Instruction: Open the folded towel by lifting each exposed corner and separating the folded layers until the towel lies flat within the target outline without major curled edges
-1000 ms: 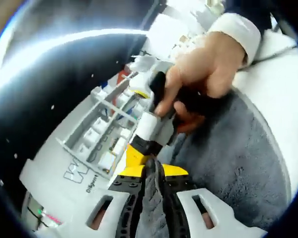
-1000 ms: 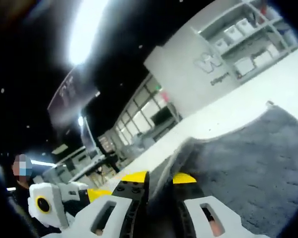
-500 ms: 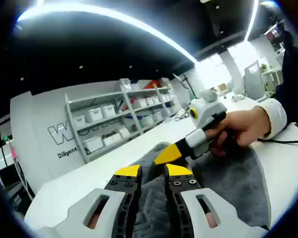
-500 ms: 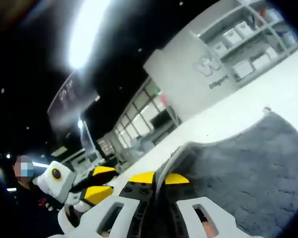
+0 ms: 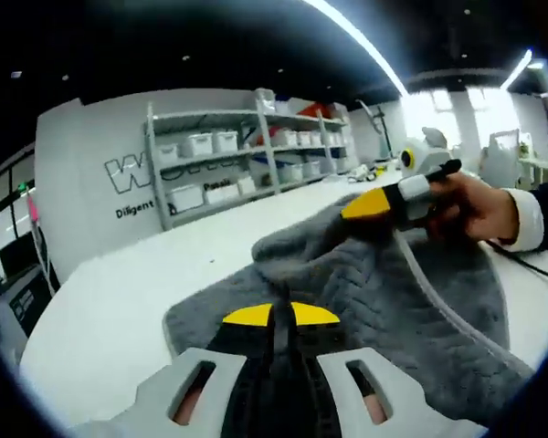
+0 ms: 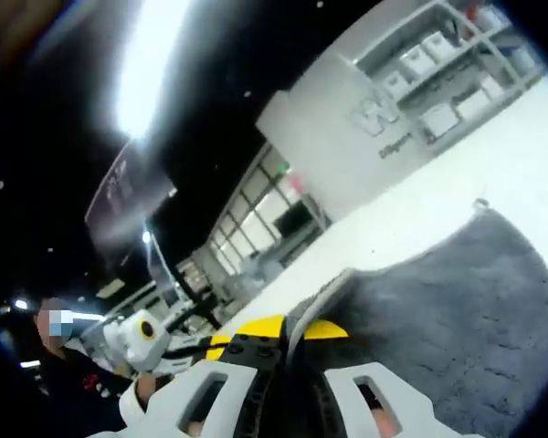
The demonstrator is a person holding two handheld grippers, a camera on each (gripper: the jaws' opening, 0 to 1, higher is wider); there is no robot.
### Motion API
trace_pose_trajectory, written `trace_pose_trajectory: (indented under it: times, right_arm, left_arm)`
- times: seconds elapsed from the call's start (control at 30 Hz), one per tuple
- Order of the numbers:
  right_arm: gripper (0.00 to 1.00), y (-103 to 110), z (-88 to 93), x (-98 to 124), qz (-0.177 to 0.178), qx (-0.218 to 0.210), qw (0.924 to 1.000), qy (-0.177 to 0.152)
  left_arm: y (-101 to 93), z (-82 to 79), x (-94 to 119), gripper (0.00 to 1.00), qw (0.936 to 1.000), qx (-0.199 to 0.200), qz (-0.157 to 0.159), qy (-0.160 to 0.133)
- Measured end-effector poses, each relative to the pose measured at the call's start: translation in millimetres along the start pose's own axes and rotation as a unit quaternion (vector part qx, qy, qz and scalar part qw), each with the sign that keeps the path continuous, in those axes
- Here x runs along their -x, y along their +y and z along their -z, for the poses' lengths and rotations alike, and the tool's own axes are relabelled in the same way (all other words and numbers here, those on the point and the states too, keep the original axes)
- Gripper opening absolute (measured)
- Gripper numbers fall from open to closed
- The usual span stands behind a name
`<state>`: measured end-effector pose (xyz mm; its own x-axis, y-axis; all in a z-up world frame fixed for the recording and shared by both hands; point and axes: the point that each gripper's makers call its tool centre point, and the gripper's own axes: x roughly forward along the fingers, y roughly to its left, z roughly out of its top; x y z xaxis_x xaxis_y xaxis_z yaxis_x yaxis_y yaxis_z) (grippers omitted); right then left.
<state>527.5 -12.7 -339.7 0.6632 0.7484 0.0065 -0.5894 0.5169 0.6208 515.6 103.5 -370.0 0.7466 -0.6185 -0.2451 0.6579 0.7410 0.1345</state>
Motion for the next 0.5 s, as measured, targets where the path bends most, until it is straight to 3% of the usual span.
trace_pose_trajectory:
  times: [0.17, 0.5]
  right_arm:
    - [0.00, -3, -4.6, 3, 0.001, -0.013, 0.9999, -0.004]
    - [0.00, -10, -11.4, 8, 0.020, 0.008, 0.9998, -0.002]
  left_arm:
    - [-1.0, 5.4, -1, 0.01, 0.9998, -0.016, -0.001, 0.012]
    - [-2.3, 11.2, -1, 0.01, 0.9990, -0.035, -0.004, 0.027]
